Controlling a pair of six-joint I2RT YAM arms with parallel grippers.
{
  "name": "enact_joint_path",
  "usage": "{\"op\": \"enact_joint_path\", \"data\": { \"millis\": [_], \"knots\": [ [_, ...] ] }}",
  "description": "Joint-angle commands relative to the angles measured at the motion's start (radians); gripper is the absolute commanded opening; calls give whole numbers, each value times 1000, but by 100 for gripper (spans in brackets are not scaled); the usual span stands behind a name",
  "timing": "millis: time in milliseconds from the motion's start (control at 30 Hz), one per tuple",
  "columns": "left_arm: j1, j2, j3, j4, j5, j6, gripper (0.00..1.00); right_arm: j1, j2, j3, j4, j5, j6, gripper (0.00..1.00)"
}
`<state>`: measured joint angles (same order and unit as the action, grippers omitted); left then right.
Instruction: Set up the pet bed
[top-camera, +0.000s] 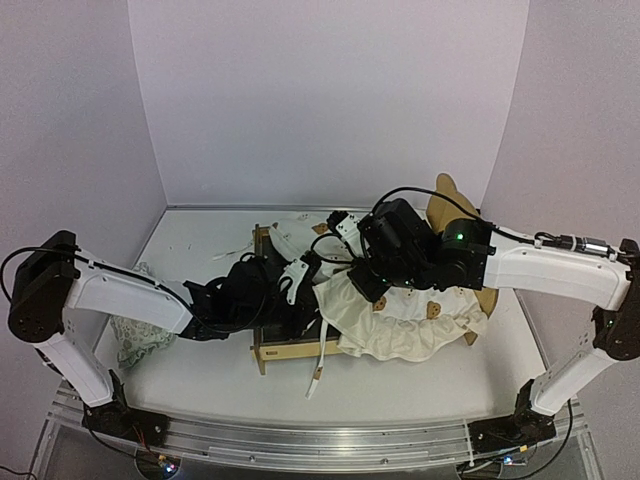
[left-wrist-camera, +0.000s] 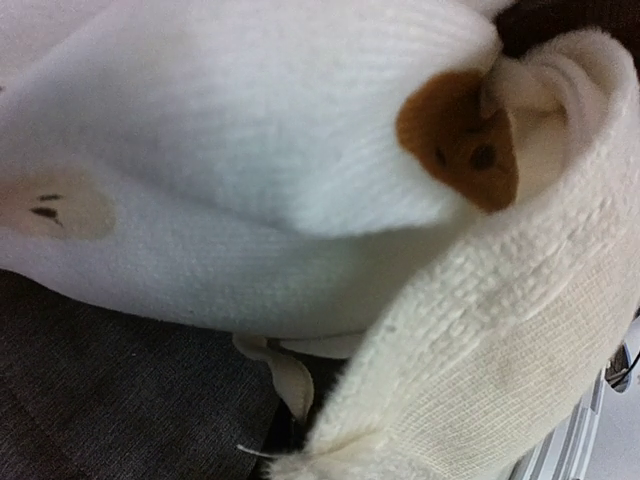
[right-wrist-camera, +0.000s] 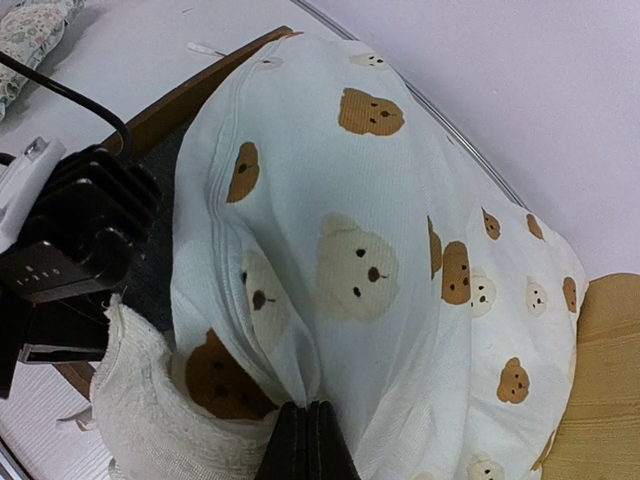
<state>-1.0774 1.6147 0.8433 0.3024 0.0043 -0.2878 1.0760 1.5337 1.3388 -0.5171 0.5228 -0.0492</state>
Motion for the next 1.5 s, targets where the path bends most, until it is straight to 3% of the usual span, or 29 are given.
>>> {"op": "enact_joint_path", "data": {
  "millis": [0, 233, 833, 967, 1167, 1300, 1467],
  "knots": [
    [-11, 18, 33, 118, -53, 9, 0, -10, -11, 0, -17, 16, 19, 0],
    [-46, 71, 81, 108, -70, 9, 0, -10, -5, -1, -18, 16, 20, 0],
    [-87, -28, -130, 125, -172, -86, 4, -10, 26, 2, -18, -21, 42, 0],
    [-105, -62, -137, 67, -206, -104, 13, -10, 25, 2, -18, -22, 42, 0],
    [-137, -145, -108, -77, -245, -146, 36, -10, 25, 6, -18, -35, 72, 0],
    [-166, -209, -53, -252, -284, -190, 46, -10, 24, 6, -18, -61, 87, 0],
    [-183, -275, 25, -551, -318, -307, 51, -9, 22, 0, -18, -89, 103, 0]
  ]
}}
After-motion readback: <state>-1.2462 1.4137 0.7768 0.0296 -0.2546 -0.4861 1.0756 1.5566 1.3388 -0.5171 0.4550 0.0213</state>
